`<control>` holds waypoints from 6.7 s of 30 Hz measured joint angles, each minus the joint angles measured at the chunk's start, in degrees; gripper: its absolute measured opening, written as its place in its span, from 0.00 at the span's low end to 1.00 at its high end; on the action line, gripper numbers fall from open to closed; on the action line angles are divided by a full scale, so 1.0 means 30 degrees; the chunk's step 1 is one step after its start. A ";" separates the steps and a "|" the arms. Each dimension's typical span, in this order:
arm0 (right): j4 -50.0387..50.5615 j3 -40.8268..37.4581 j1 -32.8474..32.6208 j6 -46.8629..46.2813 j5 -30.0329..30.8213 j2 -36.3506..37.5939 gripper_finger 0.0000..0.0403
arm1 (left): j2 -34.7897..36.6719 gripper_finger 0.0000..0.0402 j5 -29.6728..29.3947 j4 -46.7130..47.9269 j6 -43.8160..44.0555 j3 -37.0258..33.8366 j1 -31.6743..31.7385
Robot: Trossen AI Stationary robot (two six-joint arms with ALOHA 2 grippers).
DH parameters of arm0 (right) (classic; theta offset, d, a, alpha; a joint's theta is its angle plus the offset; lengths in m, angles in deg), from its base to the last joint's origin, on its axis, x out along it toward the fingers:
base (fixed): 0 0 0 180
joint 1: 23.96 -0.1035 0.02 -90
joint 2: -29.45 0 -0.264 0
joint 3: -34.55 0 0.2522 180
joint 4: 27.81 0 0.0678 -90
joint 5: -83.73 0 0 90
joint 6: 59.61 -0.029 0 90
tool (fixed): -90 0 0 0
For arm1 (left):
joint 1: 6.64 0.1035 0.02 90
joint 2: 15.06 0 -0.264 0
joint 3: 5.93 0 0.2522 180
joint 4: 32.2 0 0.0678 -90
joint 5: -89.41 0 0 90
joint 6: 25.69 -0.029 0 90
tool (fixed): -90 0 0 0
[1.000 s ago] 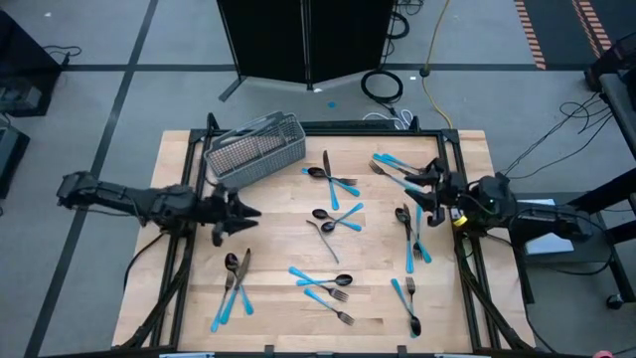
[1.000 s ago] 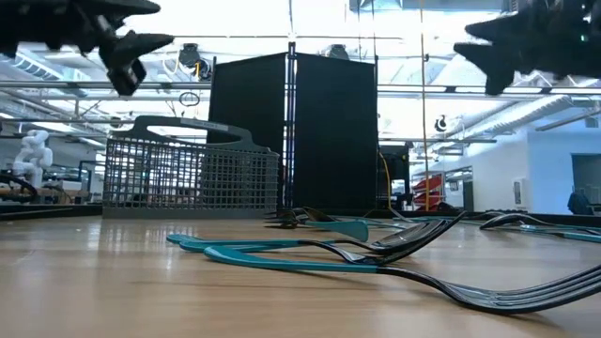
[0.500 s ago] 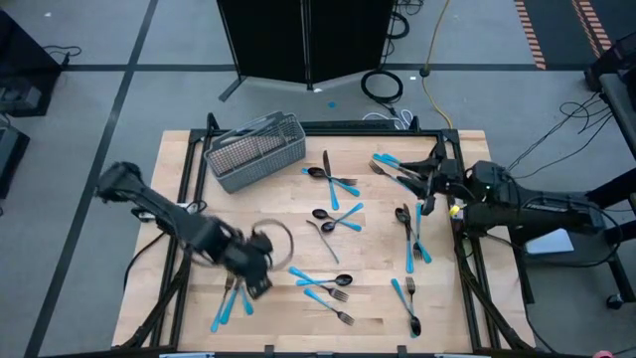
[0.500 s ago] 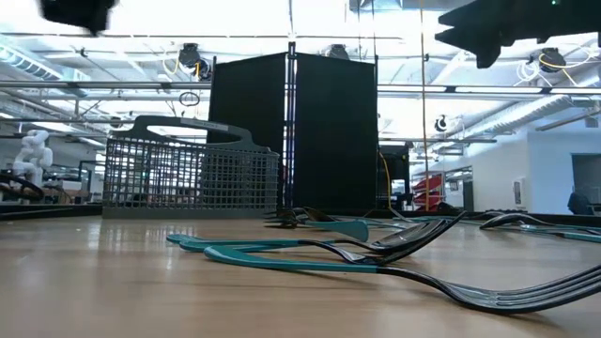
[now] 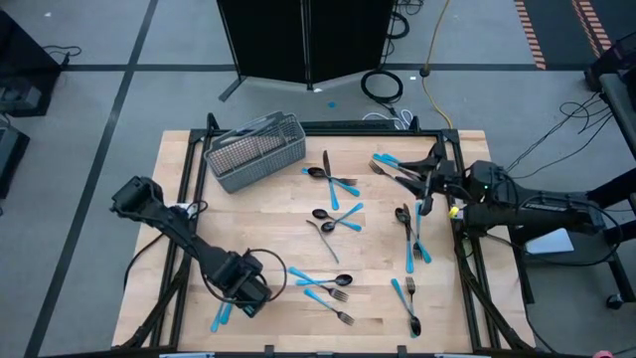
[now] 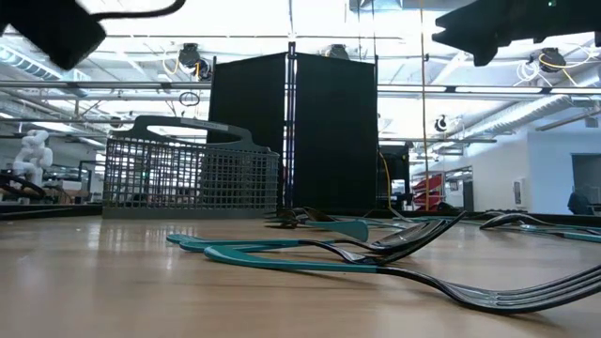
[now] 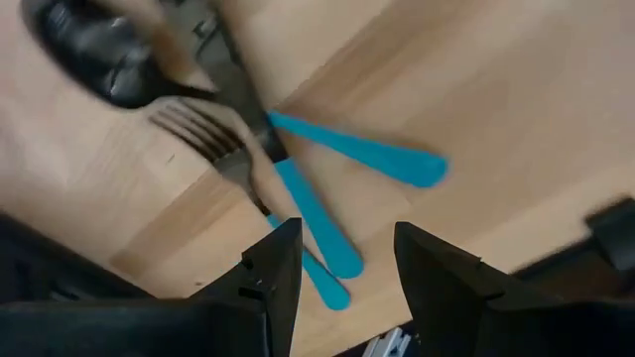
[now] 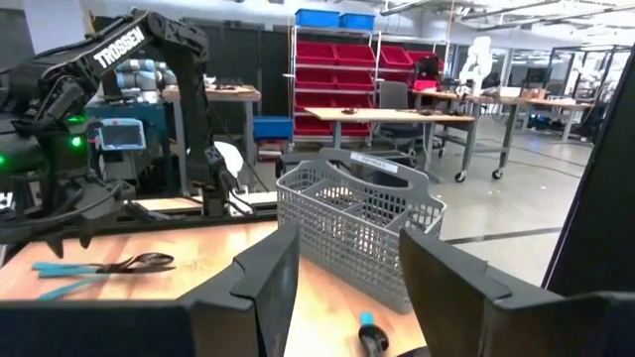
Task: Sort silverware
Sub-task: Put the blue knife into the silverware rack
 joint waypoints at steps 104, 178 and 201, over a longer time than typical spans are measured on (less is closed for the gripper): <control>0.0847 -0.0008 0.0001 0.1394 0.0007 -0.0035 0.42 | 0.9789 0.02 -2.5770 -0.7814 -1.0318 -0.6911 1.6017; 0.0901 -0.0015 0.0002 0.1669 0.0000 -0.0092 0.42 | 1.1084 0.14 -1.2289 -1.0261 -1.6888 -0.4221 1.6561; 0.1004 -0.0015 0.0534 0.1312 0.3515 -0.3798 0.42 | -0.1618 0.14 -0.9187 -1.8353 -2.5902 -0.1597 1.3285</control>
